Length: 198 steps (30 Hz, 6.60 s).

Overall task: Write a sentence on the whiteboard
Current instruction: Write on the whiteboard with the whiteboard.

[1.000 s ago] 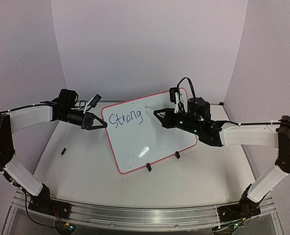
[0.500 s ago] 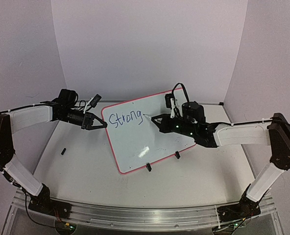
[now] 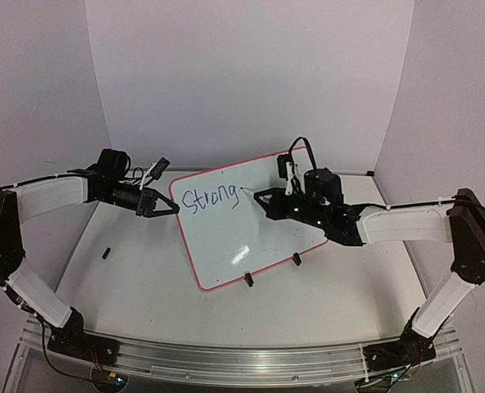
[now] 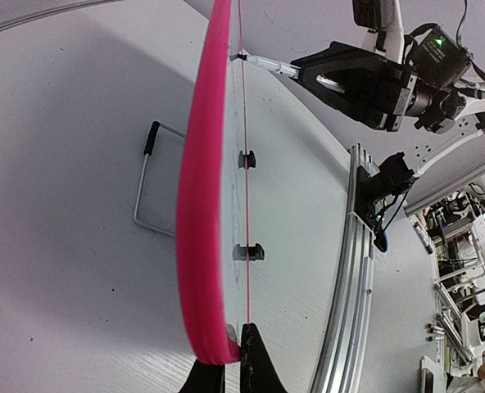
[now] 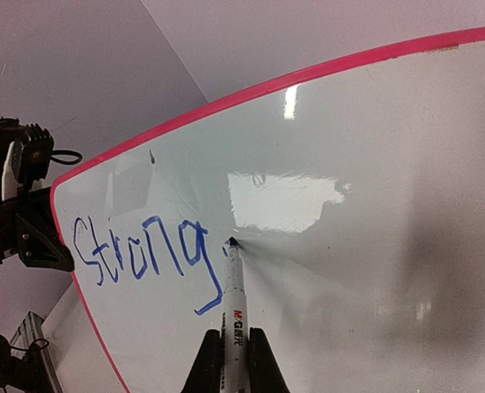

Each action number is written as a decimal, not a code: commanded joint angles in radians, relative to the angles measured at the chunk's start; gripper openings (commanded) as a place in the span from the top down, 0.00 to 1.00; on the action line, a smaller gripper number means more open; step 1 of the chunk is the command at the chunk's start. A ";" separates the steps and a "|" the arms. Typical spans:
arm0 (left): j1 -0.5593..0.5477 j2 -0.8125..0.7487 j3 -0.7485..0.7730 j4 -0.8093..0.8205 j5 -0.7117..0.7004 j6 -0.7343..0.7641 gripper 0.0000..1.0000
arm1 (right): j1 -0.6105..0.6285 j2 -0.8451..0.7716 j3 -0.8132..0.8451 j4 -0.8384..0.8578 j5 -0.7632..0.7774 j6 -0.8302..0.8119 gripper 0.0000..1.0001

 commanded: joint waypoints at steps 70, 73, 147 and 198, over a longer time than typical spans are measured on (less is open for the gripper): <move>-0.003 0.010 0.048 0.015 -0.028 0.069 1.00 | -0.020 -0.016 0.065 0.016 0.046 -0.051 1.00; -0.003 0.012 0.050 0.015 -0.029 0.069 1.00 | -0.025 -0.002 0.069 0.017 0.038 -0.045 1.00; -0.003 0.014 0.051 0.015 -0.024 0.068 1.00 | -0.031 -0.119 -0.050 0.061 0.074 -0.015 1.00; -0.005 0.011 0.054 0.009 -0.026 0.073 1.00 | -0.126 -0.075 -0.006 -0.038 -0.029 -0.109 1.00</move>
